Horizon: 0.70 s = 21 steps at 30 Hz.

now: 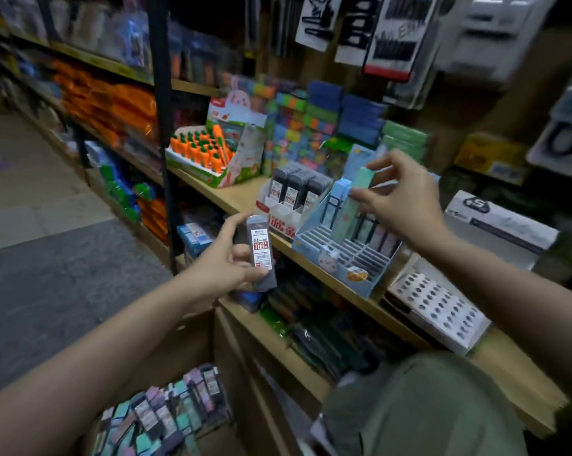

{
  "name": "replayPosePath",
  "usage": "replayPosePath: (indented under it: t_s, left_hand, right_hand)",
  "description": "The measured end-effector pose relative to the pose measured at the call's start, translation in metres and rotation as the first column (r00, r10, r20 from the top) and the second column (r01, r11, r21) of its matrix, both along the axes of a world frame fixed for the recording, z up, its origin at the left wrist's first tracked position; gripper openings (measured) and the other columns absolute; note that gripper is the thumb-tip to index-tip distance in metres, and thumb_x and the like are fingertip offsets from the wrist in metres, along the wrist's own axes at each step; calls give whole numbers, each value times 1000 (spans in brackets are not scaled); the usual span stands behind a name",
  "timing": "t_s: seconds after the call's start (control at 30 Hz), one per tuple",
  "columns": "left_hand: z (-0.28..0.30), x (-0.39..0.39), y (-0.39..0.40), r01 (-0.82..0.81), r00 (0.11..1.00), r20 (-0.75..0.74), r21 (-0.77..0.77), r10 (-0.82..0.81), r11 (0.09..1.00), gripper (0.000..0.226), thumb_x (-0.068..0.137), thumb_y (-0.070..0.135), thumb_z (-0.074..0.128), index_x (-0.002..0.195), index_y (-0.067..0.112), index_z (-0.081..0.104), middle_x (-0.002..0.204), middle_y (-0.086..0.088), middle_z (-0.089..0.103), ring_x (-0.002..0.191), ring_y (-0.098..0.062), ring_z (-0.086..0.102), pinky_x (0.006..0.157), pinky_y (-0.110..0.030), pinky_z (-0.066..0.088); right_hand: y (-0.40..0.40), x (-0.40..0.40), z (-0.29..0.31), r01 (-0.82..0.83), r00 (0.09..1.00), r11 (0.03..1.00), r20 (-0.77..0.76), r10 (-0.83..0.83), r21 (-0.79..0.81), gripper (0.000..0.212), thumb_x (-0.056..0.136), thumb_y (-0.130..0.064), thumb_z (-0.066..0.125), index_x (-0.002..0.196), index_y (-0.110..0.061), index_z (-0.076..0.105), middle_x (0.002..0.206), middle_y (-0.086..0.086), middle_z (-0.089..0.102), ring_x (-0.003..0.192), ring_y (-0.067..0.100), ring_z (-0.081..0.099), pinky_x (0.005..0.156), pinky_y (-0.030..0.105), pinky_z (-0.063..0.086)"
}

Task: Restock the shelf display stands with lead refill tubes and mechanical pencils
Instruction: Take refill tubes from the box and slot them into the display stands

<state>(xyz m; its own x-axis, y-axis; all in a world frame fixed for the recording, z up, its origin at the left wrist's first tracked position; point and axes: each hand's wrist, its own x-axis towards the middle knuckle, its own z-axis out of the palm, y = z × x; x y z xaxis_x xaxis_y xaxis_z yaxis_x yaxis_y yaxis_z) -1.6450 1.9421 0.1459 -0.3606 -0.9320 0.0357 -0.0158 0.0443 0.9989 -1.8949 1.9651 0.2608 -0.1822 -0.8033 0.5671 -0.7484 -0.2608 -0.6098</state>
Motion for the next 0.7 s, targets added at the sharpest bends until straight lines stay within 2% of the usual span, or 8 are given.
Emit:
replayPosePath:
  t_s: [0.07, 0.1, 0.23, 0.4, 0.5, 0.7]
  left_hand:
    - [-2, -4, -4, 21, 999, -48, 11, -21, 1000, 93, 82, -9, 68, 139, 49, 22, 97, -1, 75, 84, -17, 73, 60, -29, 57]
    - [-3, -5, -4, 38, 997, -69, 17, -37, 999, 93, 82, -10, 67, 137, 51, 24, 99, -2, 75, 88, -19, 73, 62, -31, 58]
    - [-7, -10, -3, 58, 996, -75, 13, -57, 998, 91, 83, -10, 66, 133, 55, 27, 100, -5, 75, 94, -24, 72, 72, -41, 60]
    - [-7, -12, -6, 50, 998, -49, 2, -50, 999, 93, 82, -9, 68, 139, 51, 24, 99, -3, 75, 91, -21, 73, 69, -39, 60]
    - [-5, -11, -6, 53, 998, -39, -5, -53, 999, 95, 82, -7, 68, 141, 50, 21, 101, -3, 75, 93, -19, 72, 71, -39, 60]
    - [-4, -12, -4, 52, 998, -28, -10, -52, 999, 96, 83, -6, 68, 143, 50, 19, 104, -4, 74, 92, -19, 72, 70, -35, 59]
  right_hand:
    - [1, -17, 8, 84, 991, 994, -102, -91, -72, 33, 75, -24, 83, 94, -23, 57, 78, -14, 59, 68, -4, 62, 56, 15, 50]
    - [0, -24, 8, 110, 983, 991, -137, -121, -80, 33, 76, -24, 83, 95, -23, 56, 76, -15, 57, 69, -4, 60, 56, 12, 46]
    - [-11, -37, -9, 153, 962, 988, -225, -151, -12, 33, 78, -19, 81, 100, -16, 57, 85, -2, 61, 77, 15, 64, 67, 29, 53]
    - [-28, -37, -29, 193, 951, 981, -240, -194, -26, 31, 79, -17, 80, 95, -22, 54, 86, -2, 60, 78, 17, 63, 71, 38, 56]
    - [-33, -38, -37, 194, 955, 981, -227, -191, -8, 29, 80, -17, 78, 98, -19, 56, 93, 1, 64, 80, 19, 65, 73, 46, 58]
    - [-35, -43, -39, 190, 961, 982, -203, -187, -2, 26, 82, -17, 77, 99, -18, 57, 99, -1, 64, 81, 15, 66, 70, 40, 60]
